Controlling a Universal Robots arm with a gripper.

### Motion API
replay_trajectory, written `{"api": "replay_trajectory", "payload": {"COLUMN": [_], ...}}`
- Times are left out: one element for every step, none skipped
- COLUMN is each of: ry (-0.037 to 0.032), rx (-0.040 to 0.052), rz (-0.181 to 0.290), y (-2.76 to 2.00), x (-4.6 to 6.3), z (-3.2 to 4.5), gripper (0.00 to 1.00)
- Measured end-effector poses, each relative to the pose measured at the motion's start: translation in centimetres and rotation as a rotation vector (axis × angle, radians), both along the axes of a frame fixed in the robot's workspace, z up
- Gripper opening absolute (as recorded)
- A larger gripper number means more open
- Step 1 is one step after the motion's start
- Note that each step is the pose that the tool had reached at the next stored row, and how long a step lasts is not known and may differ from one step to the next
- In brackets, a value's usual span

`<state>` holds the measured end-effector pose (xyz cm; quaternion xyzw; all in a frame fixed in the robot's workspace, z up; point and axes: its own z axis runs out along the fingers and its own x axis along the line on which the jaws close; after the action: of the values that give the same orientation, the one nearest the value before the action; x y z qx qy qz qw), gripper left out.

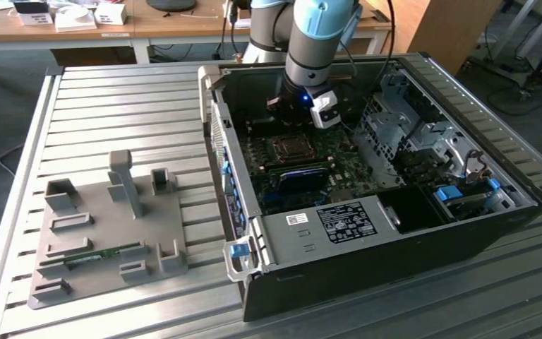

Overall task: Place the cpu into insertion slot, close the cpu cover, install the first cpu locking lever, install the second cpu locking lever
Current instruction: 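Install the first cpu locking lever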

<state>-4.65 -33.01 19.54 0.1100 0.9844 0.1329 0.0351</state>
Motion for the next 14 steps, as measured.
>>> {"api": "replay_trajectory", "payload": {"ry": [0.0,0.0,-0.0001,0.0,-0.0001,-0.0001,-0.0001,-0.0001,-0.0001,0.0,-0.0001,-0.0002,-0.0001,-0.0002], "rx": [-0.0009,-0.0017,-0.0026,-0.0033,-0.0035,-0.0045,-0.0054,-0.0058,-0.0062,-0.0065,-0.0069,-0.0075,-0.0083,-0.009], "rz": [0.0,0.0,0.0,0.0,0.0,0.0,0.0,0.0,0.0,0.0,0.0,0.0,0.0,0.0], "y": [0.0,0.0,0.0,0.0,0.0,0.0,0.0,0.0,0.01,0.01,0.02,0.02,0.02,0.02], "x": [0.01,0.02,0.03,0.03,0.03,0.04,0.05,0.04,0.04,0.05,0.05,0.04,0.04,0.04], "z": [-0.01,-0.02,-0.03,-0.04,-0.04,-0.04,-0.01,0.0,0.01,0.03,0.05,0.07,0.08,0.08], "gripper": [0.11,0.11,0.11,0.11,0.11,0.11,0.11,0.11,0.11,0.11,0.11,0.11,0.11,0.11]}}
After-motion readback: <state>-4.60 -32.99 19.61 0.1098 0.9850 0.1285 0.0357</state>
